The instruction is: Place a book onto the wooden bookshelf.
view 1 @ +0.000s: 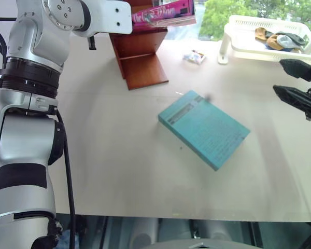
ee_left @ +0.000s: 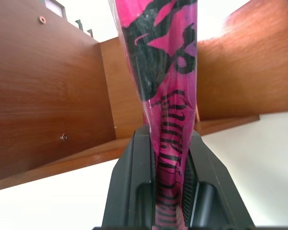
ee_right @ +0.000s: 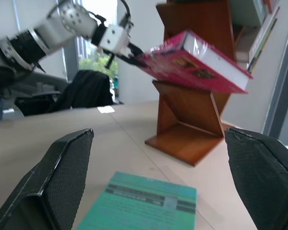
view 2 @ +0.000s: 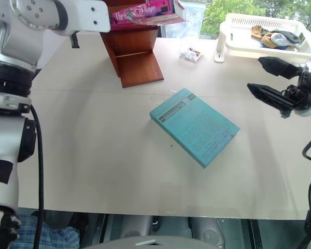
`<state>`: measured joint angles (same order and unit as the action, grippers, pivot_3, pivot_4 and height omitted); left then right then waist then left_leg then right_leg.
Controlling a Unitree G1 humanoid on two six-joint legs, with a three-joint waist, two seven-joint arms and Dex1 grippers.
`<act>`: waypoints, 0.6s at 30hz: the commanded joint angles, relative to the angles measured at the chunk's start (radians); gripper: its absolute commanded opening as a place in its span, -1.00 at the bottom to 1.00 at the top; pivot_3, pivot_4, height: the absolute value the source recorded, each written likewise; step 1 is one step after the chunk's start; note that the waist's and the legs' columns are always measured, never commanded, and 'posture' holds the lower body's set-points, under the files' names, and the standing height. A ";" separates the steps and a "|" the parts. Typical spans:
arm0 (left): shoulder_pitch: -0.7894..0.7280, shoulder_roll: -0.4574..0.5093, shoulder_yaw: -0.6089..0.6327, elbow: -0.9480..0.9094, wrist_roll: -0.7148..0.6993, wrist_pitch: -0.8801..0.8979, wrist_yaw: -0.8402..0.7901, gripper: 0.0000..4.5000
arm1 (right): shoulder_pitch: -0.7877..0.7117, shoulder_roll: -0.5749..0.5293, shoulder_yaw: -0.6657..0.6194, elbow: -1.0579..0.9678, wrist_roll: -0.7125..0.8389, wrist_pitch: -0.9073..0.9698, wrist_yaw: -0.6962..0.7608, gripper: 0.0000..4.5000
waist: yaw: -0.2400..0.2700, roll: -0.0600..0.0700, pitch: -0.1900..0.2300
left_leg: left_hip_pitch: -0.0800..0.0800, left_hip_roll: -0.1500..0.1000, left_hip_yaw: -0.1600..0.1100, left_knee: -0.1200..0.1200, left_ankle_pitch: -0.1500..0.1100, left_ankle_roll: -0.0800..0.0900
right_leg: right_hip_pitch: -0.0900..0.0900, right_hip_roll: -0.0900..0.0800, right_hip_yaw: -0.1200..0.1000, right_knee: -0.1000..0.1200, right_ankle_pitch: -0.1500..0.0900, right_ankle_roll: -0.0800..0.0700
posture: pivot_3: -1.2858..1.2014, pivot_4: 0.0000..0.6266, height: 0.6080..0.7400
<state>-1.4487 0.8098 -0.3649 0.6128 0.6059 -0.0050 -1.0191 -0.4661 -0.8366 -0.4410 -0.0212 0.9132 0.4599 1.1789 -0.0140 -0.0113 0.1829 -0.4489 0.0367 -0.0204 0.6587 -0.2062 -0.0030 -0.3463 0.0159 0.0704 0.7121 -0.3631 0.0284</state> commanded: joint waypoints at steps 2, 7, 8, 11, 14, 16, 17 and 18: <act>-0.044 0.017 0.005 -0.011 0.028 0.020 0.000 -0.86 | -0.009 -0.001 -0.036 -0.009 0.017 -0.003 -0.001 1.00 | 0.000 0.000 0.000 | 0.000 0.000 0.000 0.001 0.000 0.000 | 0.000 0.000 0.000 0.001 0.000 0.000 | 0.03 -0.52 1.00; -0.068 0.003 -0.015 0.011 0.075 0.040 0.012 -0.86 | -0.005 0.022 -0.036 -0.012 0.017 -0.012 -0.004 1.00 | 0.000 0.000 0.000 | 0.000 0.000 0.000 0.002 -0.002 0.003 | 0.000 0.000 0.000 0.001 0.000 0.000 | 0.03 -0.52 1.00; -0.080 0.001 -0.023 0.026 0.090 0.042 0.020 -0.86 | -0.002 0.027 -0.036 -0.014 0.015 -0.013 -0.004 1.00 | 0.001 0.000 0.000 | 0.000 0.000 -0.001 0.003 -0.002 0.003 | 0.000 0.000 -0.001 0.002 0.000 0.000 | 0.03 -0.52 1.00; -0.095 -0.014 -0.050 0.054 0.108 0.050 0.010 -0.86 | 0.004 0.041 -0.032 -0.017 0.010 -0.019 -0.004 1.00 | -0.001 0.000 0.000 | -0.001 0.000 -0.001 0.003 -0.002 0.003 | 0.000 0.000 -0.001 0.002 0.000 0.000 | 0.03 -0.52 1.00; -0.115 -0.035 -0.060 0.083 0.125 0.063 0.046 -0.86 | 0.014 0.053 -0.030 -0.022 0.005 -0.027 -0.004 1.00 | -0.003 0.000 0.000 | 0.000 0.000 -0.001 0.003 -0.002 0.004 | 0.000 0.000 -0.001 0.003 0.000 0.000 | 0.03 -0.52 1.00; -0.136 -0.039 -0.072 0.107 0.147 0.060 0.070 -0.86 | 0.020 0.059 -0.033 -0.027 0.006 -0.029 -0.007 1.00 | -0.003 0.000 0.000 | 0.000 0.000 -0.002 0.004 -0.002 0.004 | 0.000 0.000 -0.001 0.003 0.000 0.000 | 0.03 -0.52 1.00; -0.147 -0.039 -0.079 0.122 0.157 0.056 0.079 -0.86 | 0.023 0.060 -0.035 -0.028 0.005 -0.030 -0.007 1.00 | -0.003 0.000 0.000 | 0.000 0.000 -0.001 0.004 -0.002 0.004 | 0.000 0.000 -0.001 0.003 0.000 0.000 | 0.03 -0.52 1.00; -0.159 -0.042 -0.083 0.137 0.164 0.055 0.088 -0.86 | 0.025 0.061 -0.037 -0.028 0.004 -0.031 -0.007 1.00 | -0.004 0.000 0.000 | 0.000 0.000 -0.001 0.004 -0.002 0.004 | 0.000 0.000 -0.001 0.003 0.000 0.000 | 0.03 -0.52 1.00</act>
<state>-1.5370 0.7485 -0.4519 0.7326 0.7295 0.0427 -0.9741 -0.4417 -0.7748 -0.4458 -0.0214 0.9097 0.4504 1.1714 -0.0176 -0.0108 0.1831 -0.4494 0.0368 -0.0215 0.6626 -0.2082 0.0009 -0.3462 0.0161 0.0696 0.7148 -0.3631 0.0285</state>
